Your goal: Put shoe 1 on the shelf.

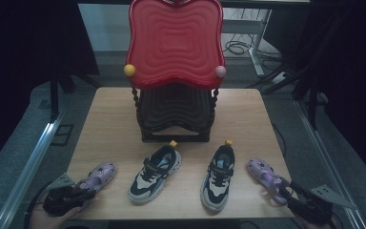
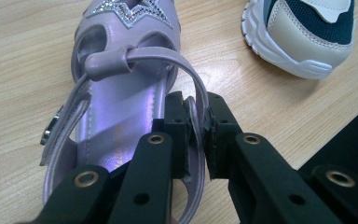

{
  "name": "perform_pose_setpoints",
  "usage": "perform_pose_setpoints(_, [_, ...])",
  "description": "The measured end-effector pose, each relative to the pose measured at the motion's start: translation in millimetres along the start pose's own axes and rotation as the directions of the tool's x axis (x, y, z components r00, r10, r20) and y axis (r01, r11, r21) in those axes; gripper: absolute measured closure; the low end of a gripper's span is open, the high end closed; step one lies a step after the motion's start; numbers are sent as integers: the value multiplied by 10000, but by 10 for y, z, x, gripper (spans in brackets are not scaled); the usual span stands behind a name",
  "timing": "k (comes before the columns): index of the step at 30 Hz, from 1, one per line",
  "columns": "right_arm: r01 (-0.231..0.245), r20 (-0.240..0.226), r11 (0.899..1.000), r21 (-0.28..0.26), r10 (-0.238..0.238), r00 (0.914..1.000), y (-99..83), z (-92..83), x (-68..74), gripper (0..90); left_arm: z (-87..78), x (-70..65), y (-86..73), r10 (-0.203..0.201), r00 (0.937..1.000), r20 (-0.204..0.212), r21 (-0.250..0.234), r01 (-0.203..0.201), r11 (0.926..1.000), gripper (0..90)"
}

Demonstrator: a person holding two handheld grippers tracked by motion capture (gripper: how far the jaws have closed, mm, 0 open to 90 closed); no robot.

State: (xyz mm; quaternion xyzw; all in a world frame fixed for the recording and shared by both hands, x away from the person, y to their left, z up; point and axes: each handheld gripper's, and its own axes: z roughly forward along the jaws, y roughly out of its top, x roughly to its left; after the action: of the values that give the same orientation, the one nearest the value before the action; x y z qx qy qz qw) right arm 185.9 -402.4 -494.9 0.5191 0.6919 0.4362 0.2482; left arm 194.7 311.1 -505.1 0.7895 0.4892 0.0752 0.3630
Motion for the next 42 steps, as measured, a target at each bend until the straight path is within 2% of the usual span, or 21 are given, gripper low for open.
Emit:
perform_pose_setpoints(1, [95,-293,9999,142,-91,9995,10,29,31,518,2,2,-2,10,10000,25,-2,-10,10000,815])
perform_pose_setpoints(5, [234,-632,9985,502,-202,9978,36,102,84,552,5,4,0,36,10000,56,23,-36,10000,815])
perform_pose_setpoints(6, [278,-626,9973,686,-235,9978,50,139,94,568,3,3,3,46,10000,37,33,-46,10000,815])
perform_pose_setpoints(7, [423,-526,9923,1160,-364,9980,85,205,114,577,-3,8,6,54,10000,47,45,-54,10000,815])
perform_pose_setpoints(10, [623,-290,9872,1469,-586,9979,121,246,121,583,-6,14,2,41,10000,63,19,-41,10000,815])
perform_pose_setpoints(11, [824,-139,9828,1655,-812,9966,156,266,113,600,-6,18,-1,16,10000,94,-4,-16,10000,814])
perform_pose_setpoints(13, [865,-76,9805,1765,-865,9962,173,275,107,613,-5,19,0,9,9999,109,-4,-9,10000,814])
perform_pose_setpoints(18, [976,-580,9728,2102,-873,9945,234,323,75,689,2,12,6,8,10000,84,18,-8,10000,813])
perform_pose_setpoints(19, [1007,-771,9693,2245,-853,9934,241,348,73,731,4,9,5,9,10000,88,20,-9,10000,812])
perform_pose_setpoints(27, [974,-1347,9615,2569,-641,9888,254,422,79,823,1,14,2,42,9999,95,-9,-42,10000,816])
perform_pose_setpoints(35, [974,-1431,9613,2576,-617,9878,253,426,74,848,-6,23,4,64,9999,121,-39,-64,10000,822])
perform_pose_setpoints(42, [800,-1412,9665,2439,-462,9889,242,409,32,854,-20,26,9,77,10000,63,-180,-75,9998,838])
